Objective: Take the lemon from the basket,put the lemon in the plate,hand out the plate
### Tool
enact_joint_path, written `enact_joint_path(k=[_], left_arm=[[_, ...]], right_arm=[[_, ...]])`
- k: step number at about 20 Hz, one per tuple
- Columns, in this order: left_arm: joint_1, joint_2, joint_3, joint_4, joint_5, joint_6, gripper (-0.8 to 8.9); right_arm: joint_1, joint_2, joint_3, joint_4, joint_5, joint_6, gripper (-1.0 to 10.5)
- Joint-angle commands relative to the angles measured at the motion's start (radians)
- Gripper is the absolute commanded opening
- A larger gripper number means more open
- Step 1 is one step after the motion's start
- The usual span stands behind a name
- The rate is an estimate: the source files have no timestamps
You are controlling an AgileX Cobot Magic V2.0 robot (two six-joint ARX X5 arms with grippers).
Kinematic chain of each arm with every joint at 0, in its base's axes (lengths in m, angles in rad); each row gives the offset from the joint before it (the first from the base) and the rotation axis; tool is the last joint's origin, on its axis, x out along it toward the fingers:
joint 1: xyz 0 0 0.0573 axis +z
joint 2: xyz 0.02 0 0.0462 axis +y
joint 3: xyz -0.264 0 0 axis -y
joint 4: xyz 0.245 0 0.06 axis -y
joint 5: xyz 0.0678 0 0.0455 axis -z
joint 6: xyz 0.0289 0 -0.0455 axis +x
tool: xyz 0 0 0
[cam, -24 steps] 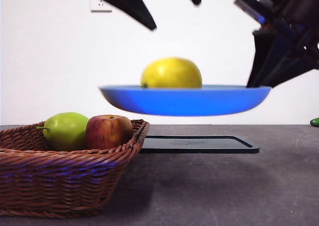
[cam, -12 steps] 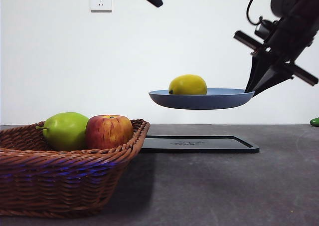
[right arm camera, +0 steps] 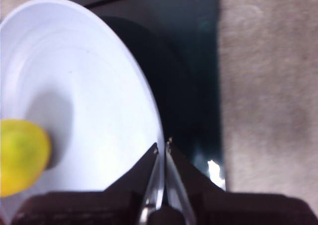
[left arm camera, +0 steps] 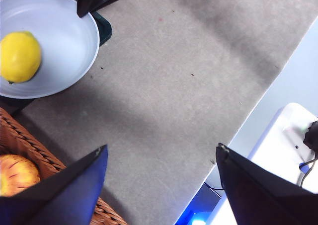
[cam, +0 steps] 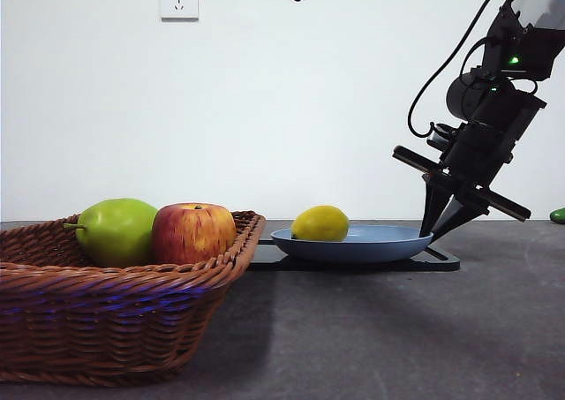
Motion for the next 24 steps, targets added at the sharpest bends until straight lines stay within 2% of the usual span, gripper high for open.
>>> enact_joint_path(k=[1,7,11,13,17,20,24], left_arm=[[-0.014,0.007,0.019,0.012,-0.004,0.013,3.76],[-0.014,0.007,0.019,0.012,-0.023,0.018,3.76],[-0.014,0.007,0.019,0.012,-0.055,0.042,3.76],[-0.013,0.007,0.019,0.015,-0.056,0.086,3.76],[-0.002,0.007,0.019,0.050,-0.055,0.220,3.70],[0.023,0.007,0.019,0.059,-0.055,0.276,2.58],[0.073,0.007,0.019,0.061,-0.055,0.363,0.18]], right_arm=[[0.001,0.016,0.029,0.023,0.050,-0.021,0.5],[0.000,0.015,0.029,0.040,0.046,-0.047,2.1],[0.001,-0.022,0.029,0.019,0.041,-0.049,2.2],[0.001,-0.080,0.029,-0.019,0.041,-0.068,2.2],[0.001,-0.238,0.029,-0.170,0.043,-0.158,2.2],[0.002,-0.372,0.029,-0.301,0.044,-0.214,1.3],[0.034,-0.547,0.028,-0.421,0.047,-0.270,0.0]])
